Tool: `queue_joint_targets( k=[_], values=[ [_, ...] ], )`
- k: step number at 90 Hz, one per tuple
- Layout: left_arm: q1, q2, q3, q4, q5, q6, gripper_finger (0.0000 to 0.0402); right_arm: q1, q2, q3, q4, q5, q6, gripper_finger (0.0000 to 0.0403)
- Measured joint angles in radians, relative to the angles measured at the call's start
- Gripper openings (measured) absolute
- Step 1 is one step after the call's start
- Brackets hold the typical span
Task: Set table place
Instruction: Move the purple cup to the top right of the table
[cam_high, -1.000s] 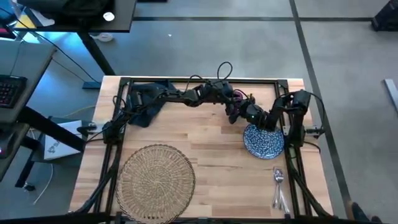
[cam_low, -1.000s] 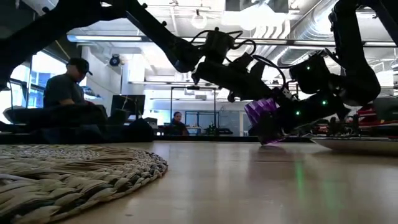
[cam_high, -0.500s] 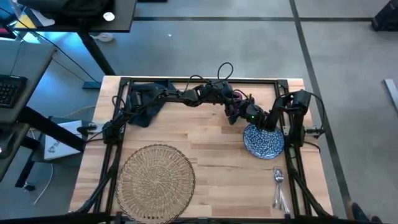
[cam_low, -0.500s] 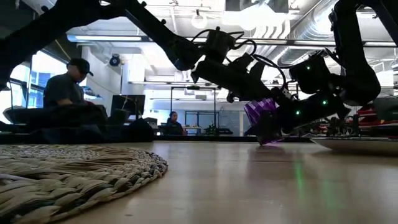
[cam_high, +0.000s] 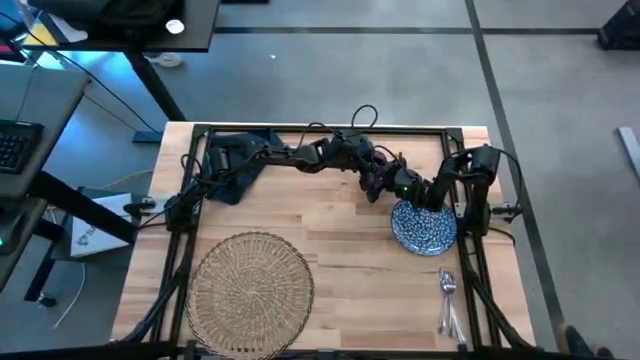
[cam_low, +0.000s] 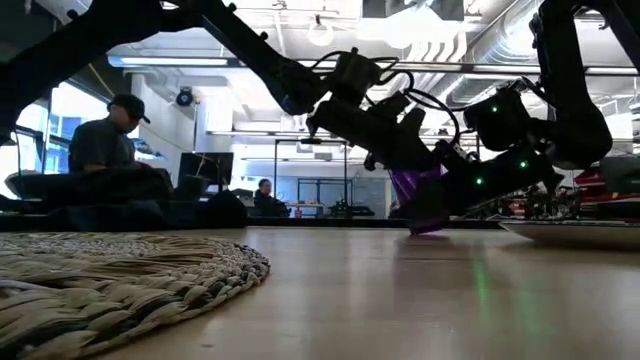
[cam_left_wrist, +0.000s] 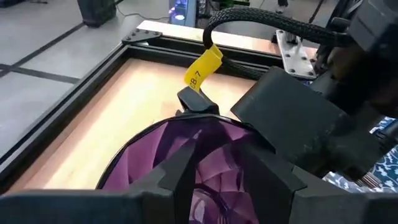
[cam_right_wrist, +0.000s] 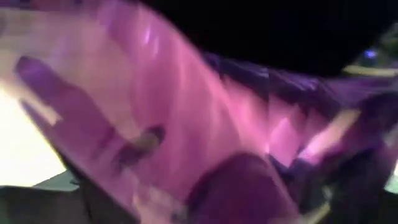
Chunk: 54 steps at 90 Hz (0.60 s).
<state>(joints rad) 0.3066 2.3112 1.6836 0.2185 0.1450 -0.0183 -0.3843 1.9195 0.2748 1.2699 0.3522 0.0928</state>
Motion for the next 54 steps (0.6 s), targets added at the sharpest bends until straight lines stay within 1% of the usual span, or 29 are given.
queue_joint_targets(
  k=[9,20,54],
  values=[
    [0.0,0.0,0.0,-0.002,-0.001,0.0,0.0112,0.001,-0.02,-0.001,-0.027,0.007,-0.007,0.0396],
    [-0.002,0.0,-0.002,-0.003,0.003,-0.004,0.0112,0.001,-0.068,-0.004,-0.08,0.007,-0.006,0.0398],
    [-0.001,0.005,0.041,-0.007,0.002,0.005,0.0113,0.001,-0.285,-0.004,-0.401,-0.049,-0.003,0.0397]
  ],
)
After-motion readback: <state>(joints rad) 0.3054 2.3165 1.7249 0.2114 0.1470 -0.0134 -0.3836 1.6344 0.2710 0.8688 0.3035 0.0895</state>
